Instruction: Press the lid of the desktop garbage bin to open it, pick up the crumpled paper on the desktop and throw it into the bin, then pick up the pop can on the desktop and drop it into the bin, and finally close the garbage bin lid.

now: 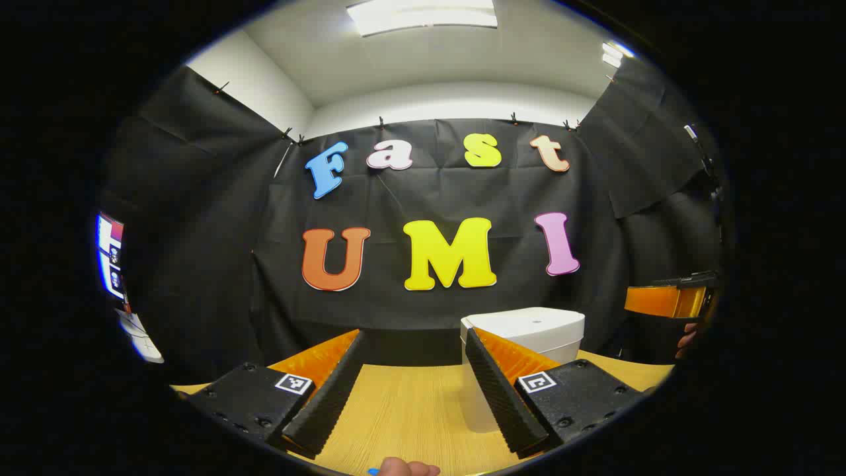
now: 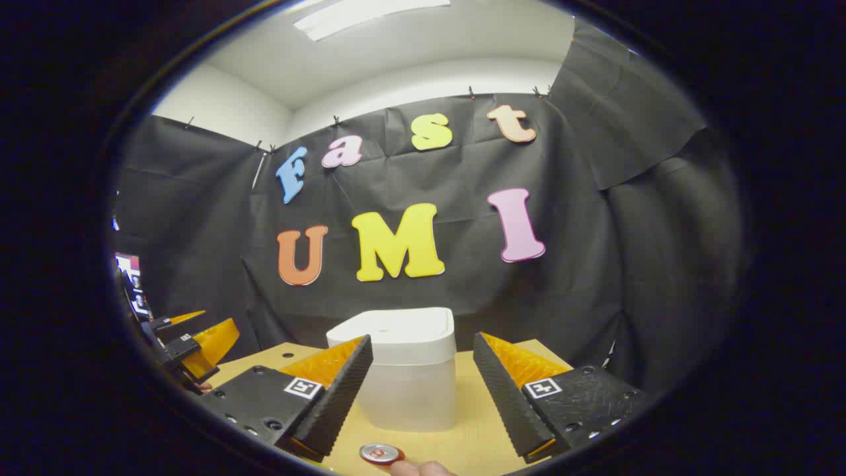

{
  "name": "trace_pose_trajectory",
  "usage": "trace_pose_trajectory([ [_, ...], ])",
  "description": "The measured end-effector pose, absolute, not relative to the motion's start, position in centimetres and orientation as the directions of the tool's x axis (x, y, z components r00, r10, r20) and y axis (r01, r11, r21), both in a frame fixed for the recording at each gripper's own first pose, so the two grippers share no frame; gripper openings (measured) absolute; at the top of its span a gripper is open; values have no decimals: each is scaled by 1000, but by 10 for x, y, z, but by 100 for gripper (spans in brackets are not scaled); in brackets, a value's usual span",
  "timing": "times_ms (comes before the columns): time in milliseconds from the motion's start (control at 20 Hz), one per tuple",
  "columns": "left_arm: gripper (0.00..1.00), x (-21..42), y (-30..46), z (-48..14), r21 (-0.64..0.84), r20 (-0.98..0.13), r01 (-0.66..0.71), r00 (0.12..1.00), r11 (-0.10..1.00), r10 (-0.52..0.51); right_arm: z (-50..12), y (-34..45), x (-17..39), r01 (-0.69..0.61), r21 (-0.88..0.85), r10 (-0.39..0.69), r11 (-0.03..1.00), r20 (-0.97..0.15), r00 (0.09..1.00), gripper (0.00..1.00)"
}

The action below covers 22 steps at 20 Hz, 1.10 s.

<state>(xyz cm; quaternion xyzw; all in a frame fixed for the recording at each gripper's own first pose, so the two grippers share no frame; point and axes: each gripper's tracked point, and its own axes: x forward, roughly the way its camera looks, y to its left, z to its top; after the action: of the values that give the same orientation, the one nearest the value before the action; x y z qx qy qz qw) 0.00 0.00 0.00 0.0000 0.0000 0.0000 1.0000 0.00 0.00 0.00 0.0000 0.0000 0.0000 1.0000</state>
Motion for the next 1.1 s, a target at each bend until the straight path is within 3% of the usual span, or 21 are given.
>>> trace_pose_trajectory([
  [450, 97, 12, -18, -15, 6, -111, 36, 993, 999, -36, 5, -8, 7, 22, -23, -22, 999, -4, 1000, 92],
  [600, 97, 17, -19, -9, 19, -98, 38, 995, 999, -36, -4, -10, 13, 31, -57, -32, 998, -24, 999, 95],
  [950, 97, 22, -17, -7, -12, -99, 5, 995, 1000, -7, -23, -10, 16, 10, -85, -17, 996, -79, 997, 92],
  [1100, 97, 26, -26, -18, 24, -131, 73, 989, 997, -69, -21, -8, 20, 7, -87, -13, 996, -75, 997, 95],
])
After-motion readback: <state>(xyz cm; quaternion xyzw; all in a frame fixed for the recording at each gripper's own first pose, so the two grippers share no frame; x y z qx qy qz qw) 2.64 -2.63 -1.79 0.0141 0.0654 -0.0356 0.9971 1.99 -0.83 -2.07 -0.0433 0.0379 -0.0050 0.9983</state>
